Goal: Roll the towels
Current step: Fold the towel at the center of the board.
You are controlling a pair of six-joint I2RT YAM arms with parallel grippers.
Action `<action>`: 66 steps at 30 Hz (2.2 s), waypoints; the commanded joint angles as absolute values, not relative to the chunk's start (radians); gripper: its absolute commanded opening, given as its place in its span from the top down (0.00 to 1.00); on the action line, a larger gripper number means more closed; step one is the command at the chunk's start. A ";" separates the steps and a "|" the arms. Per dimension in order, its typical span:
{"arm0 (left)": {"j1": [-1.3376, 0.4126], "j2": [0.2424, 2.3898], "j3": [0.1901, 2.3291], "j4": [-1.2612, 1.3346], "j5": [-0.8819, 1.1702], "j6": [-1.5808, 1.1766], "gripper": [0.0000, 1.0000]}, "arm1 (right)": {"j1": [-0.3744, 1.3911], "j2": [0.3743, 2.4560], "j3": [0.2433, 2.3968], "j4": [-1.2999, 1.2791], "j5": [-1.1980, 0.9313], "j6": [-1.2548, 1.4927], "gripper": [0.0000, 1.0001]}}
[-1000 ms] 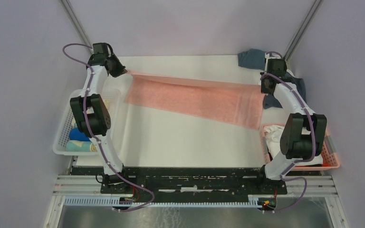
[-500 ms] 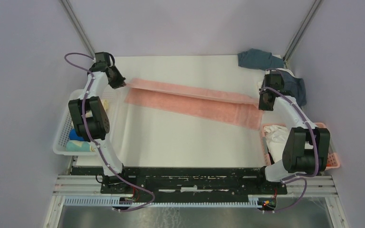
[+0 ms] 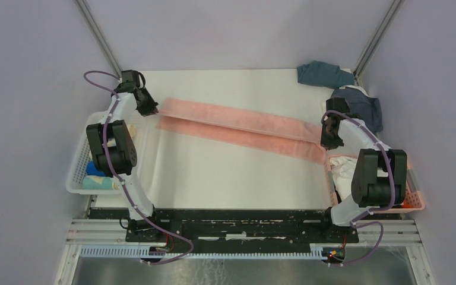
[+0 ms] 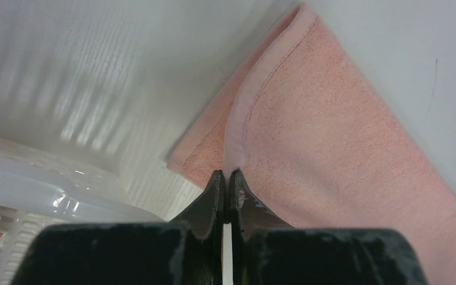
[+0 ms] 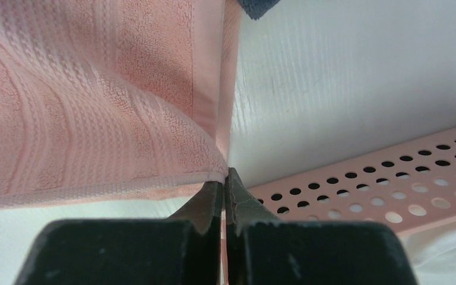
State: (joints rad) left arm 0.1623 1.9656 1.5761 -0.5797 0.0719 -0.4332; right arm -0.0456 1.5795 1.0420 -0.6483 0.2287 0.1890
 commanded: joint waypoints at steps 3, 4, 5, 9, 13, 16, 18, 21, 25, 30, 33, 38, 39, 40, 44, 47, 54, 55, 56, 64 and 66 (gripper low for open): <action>0.174 1.906 1.555 -0.526 -0.005 -0.391 0.97 | -0.054 1.578 1.104 -0.699 0.320 0.210 0.95; 0.171 1.905 1.550 -0.526 -0.008 -0.391 0.97 | -0.054 1.582 1.108 -0.701 0.319 0.210 0.94; 0.168 1.905 1.544 -0.526 -0.012 -0.391 0.97 | -0.054 1.586 1.109 -0.704 0.317 0.212 0.94; 0.163 1.904 1.512 -0.526 -0.024 -0.397 0.96 | -0.052 1.602 1.116 -0.720 0.308 0.221 0.90; 0.160 1.877 1.481 -0.505 -0.041 -0.407 0.85 | -0.048 1.590 1.114 -0.737 0.284 0.237 0.81; 0.156 1.847 1.468 -0.487 -0.046 -0.418 0.77 | -0.045 1.547 1.108 -0.746 0.249 0.262 0.68; 0.151 1.829 1.464 -0.477 -0.041 -0.424 0.72 | -0.044 1.516 1.098 -0.753 0.225 0.282 0.61; 0.136 1.809 1.463 -0.474 -0.036 -0.428 0.58 | -0.043 1.476 1.084 -0.773 0.210 0.306 0.54; 0.104 1.775 1.446 -0.470 -0.045 -0.428 0.52 | -0.043 1.378 1.073 -0.796 0.216 0.309 0.50; 0.049 1.739 1.415 -0.446 -0.068 -0.415 0.45 | -0.043 1.291 1.068 -0.787 0.198 0.290 0.41; -0.006 1.764 1.416 -0.445 -0.074 -0.404 0.43 | -0.043 1.293 1.060 -0.758 0.163 0.288 0.40; -0.116 1.856 1.449 -0.441 -0.070 -0.387 0.42 | -0.043 1.321 1.042 -0.682 0.090 0.310 0.39; -0.135 1.883 1.461 -0.440 -0.067 -0.385 0.42 | -0.043 1.330 1.042 -0.668 0.084 0.315 0.39; -0.149 1.909 1.475 -0.441 -0.065 -0.385 0.42 | -0.043 1.343 1.045 -0.658 0.078 0.318 0.38; -0.173 2.006 1.508 -0.443 -0.063 -0.386 0.42 | -0.041 1.398 1.057 -0.623 0.058 0.323 0.37; -0.158 2.052 1.518 -0.455 -0.106 -0.375 0.41 | -0.041 1.431 1.057 -0.596 0.048 0.324 0.36; -0.034 2.086 1.509 -0.488 -0.151 -0.365 0.41 | -0.047 1.513 1.071 -0.537 -0.053 0.319 0.35; -0.016 2.086 1.510 -0.488 -0.154 -0.362 0.41 | -0.051 1.523 1.072 -0.528 -0.063 0.324 0.35; -0.002 2.087 1.513 -0.488 -0.150 -0.358 0.41 | -0.055 1.531 1.074 -0.518 -0.072 0.332 0.35; -0.025 2.043 1.526 -0.468 -0.065 -0.357 0.38 | -0.091 1.618 1.097 -0.428 -0.187 0.402 0.41; -0.058 2.015 1.526 -0.466 -0.050 -0.363 0.37 | -0.096 1.639 1.101 -0.404 -0.213 0.417 0.44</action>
State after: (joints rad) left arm 0.0116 2.0693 1.4960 -0.4763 -0.0975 -0.3988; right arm -0.0830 1.6093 1.0534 -0.4992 -0.1329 0.3679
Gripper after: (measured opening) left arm 0.618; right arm 0.582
